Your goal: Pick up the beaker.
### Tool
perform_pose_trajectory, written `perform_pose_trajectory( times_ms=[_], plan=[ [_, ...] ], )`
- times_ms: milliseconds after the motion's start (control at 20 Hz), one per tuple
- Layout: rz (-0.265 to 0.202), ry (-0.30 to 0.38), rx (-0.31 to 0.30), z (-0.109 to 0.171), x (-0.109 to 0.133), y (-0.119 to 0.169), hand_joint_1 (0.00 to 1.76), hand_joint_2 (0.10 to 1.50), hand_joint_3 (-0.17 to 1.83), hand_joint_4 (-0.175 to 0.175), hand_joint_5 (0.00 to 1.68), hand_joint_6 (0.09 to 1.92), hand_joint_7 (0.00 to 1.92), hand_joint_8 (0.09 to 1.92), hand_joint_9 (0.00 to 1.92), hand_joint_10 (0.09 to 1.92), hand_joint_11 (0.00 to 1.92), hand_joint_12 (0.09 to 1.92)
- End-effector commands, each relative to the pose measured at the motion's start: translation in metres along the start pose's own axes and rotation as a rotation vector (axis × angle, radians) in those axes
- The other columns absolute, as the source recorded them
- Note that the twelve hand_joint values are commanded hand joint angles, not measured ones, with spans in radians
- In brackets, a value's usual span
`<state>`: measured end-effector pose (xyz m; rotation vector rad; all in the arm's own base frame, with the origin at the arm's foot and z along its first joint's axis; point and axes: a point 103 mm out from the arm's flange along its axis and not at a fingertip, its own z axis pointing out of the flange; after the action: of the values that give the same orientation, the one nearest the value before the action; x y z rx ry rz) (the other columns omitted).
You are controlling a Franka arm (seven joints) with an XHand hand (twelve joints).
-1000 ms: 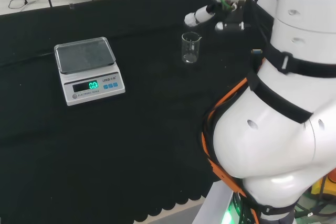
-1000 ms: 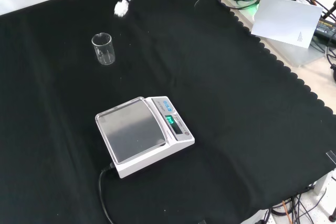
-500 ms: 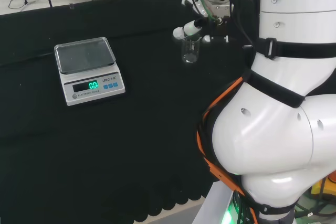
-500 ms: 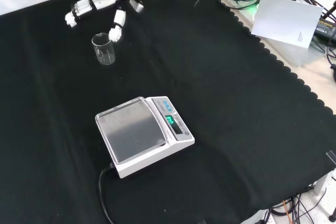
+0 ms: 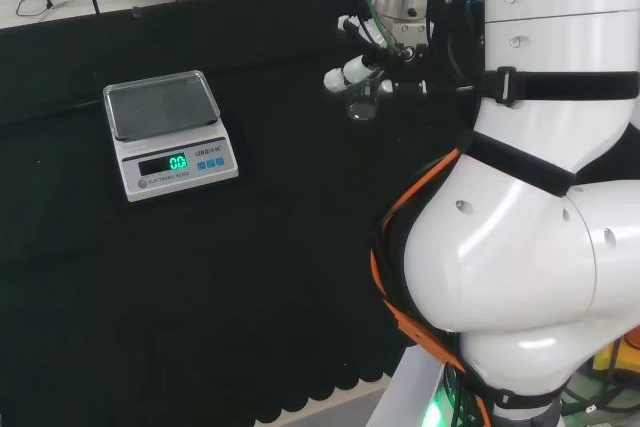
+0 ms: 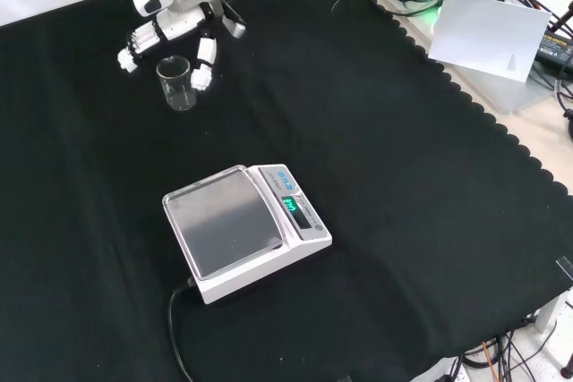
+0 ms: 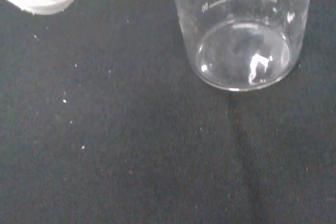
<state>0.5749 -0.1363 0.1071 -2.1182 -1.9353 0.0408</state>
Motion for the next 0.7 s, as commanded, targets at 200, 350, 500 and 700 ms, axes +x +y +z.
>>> perform_pose_trajectory(
  times_ms=[200, 350, 500, 700],
  plan=[
    [0.015, -0.012, 0.041, 0.018, -0.001, -0.001, 0.75, 0.76, 0.11, 0.043, 0.1, 0.09, 0.09, 0.09, 0.01, 0.83, 0.0, 0.99],
    [0.019, -0.017, 0.062, 0.025, -0.001, 0.001, 0.79, 0.75, 0.15, 0.041, 0.14, 0.09, 0.08, 0.18, 0.02, 0.87, 0.0, 1.12],
    [0.016, -0.012, 0.064, 0.033, 0.0, 0.004, 0.81, 0.72, 0.23, 0.041, 0.16, 0.09, 0.01, 0.37, 0.04, 0.88, 0.0, 1.21],
    [0.016, -0.008, -0.026, 0.032, 0.0, 0.001, 0.97, 0.69, 0.5, 0.029, 0.34, 0.18, 0.17, 0.67, 0.3, 0.88, 0.14, 1.4]
  ],
)
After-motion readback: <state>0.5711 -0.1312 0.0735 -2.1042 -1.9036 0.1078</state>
